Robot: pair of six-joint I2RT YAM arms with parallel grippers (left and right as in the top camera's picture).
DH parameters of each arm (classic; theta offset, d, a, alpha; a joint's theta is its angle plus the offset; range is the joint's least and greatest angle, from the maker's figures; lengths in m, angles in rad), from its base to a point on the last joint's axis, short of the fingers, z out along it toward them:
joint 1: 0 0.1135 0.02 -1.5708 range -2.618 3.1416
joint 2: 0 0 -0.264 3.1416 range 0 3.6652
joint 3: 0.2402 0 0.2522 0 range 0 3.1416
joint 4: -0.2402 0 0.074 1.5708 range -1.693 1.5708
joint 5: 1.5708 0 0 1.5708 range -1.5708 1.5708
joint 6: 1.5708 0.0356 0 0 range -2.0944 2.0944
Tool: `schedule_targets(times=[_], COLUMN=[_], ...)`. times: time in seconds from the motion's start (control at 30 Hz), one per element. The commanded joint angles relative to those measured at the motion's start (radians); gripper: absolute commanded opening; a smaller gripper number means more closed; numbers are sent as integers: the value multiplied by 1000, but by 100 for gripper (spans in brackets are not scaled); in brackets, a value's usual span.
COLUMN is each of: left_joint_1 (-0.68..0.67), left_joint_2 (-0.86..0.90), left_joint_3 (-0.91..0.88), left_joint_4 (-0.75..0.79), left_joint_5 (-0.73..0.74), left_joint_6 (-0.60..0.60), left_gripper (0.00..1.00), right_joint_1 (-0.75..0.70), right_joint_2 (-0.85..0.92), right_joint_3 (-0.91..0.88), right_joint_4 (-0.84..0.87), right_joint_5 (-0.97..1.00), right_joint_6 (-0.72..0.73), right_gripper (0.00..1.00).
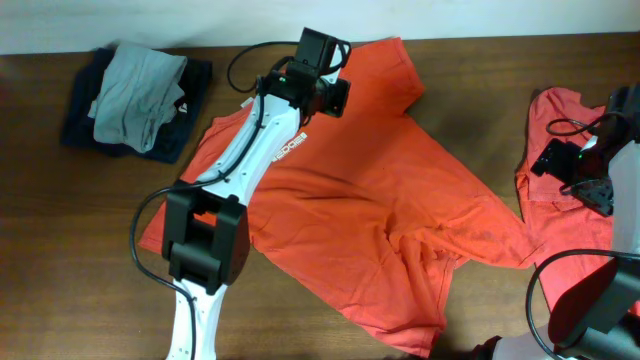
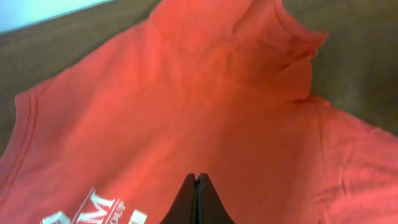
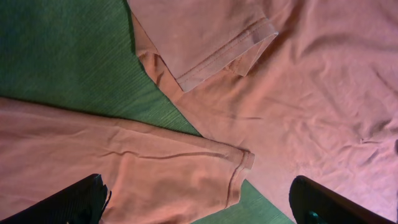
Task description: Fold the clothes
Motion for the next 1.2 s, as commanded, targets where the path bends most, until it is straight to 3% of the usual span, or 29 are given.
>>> schedule_targets(times=[0.0,0.37,0.63,0.93,1.17], left_joint_1=[6,-18,-13,41,77], left_joint_2=[-21,-21,-21,-17,18], left_joint_3=[6,6,6,6,6], left_joint_4=[-31,-72,-19,-4,137], left_joint_5=[4,63,52,64,64], left_joint_6=[16,50,174,146,148], left_gripper=[0,0,0,0,0], right_joint_1=[-5,-5,-5,-5,-5], right_joint_2=[-11,-11,-11,-11,-11], right_joint_3=[16,16,16,16,16], right_joint_4=[-3,-3,-3,-3,-3], right_joint_5=[-2,-2,-2,-2,-2], right_joint_6=[3,3,3,3,3], right_gripper=[99,99,99,98,99])
